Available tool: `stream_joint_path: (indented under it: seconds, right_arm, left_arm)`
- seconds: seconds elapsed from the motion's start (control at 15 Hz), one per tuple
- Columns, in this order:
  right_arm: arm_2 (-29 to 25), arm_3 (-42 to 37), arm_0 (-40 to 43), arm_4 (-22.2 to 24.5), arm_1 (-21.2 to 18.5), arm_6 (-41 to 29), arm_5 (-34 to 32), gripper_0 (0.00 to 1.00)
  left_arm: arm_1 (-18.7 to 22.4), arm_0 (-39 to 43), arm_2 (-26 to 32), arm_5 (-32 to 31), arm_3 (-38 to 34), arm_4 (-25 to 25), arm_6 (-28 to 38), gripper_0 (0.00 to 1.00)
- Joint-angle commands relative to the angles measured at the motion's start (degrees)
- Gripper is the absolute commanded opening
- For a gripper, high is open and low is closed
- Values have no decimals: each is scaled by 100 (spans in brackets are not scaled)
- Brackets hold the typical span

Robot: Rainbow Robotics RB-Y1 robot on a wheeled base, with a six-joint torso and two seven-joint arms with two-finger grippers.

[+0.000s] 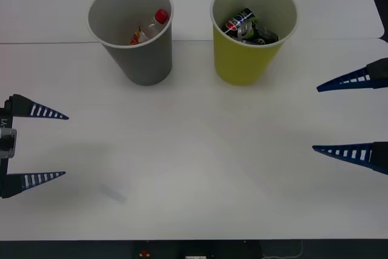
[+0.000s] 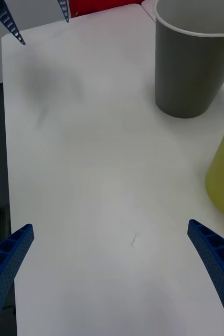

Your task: Put the can into the green bin and the plastic bottle into the gray bin

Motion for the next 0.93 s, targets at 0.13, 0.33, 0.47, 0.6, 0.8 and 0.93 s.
stream_joint_path:
  seconds: [0.13,0.33,0.47,0.6,0.8,0.93]
  right_arm:
    - [-431,217,529,-157,-27,659,-310,100]
    - [-475,718,757,-385,-115,1327,-363,100]
    - [-484,1104,766,-429,-123,1696,-451,100]
    - [-457,1438,766,-447,-123,2057,-477,100]
    - [-387,1869,757,-491,-123,2602,-477,100]
    - [-325,2027,748,-561,-123,2813,-477,100]
  left_arm:
    - [0,0,0,0,0,0,0,100]
    - [0,0,0,0,0,0,0,100]
    - [0,0,0,0,0,0,0,100]
    - [0,0,0,0,0,0,0,100]
    - [0,0,0,0,0,0,0,100]
    - [0,0,0,0,0,0,0,100]
